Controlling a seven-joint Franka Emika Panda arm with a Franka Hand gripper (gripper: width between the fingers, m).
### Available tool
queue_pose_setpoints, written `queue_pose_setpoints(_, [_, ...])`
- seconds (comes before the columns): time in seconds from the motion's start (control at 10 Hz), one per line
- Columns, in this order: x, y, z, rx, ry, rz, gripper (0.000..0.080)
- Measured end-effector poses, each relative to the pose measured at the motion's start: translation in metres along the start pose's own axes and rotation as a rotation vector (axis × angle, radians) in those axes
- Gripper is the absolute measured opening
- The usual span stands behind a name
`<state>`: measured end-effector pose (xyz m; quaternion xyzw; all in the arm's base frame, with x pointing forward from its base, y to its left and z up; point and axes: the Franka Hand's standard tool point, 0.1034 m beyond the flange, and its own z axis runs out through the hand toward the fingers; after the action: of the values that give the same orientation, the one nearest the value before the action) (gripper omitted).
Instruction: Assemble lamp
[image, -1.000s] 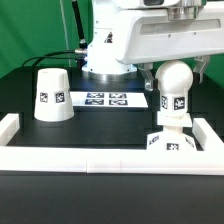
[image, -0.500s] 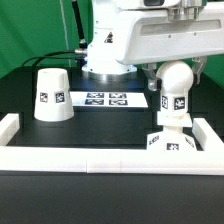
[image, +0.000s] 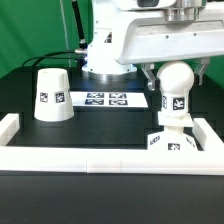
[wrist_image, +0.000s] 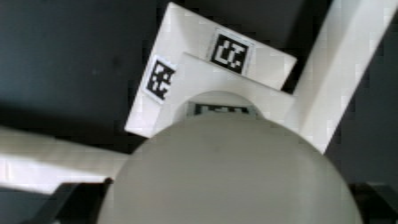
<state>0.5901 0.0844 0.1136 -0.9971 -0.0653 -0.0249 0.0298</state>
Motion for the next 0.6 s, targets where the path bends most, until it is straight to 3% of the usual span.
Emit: queue_pose_setpoints(0.6, [-0.001,-0.014,0.001,0.009,-0.005,0.505,0.0580])
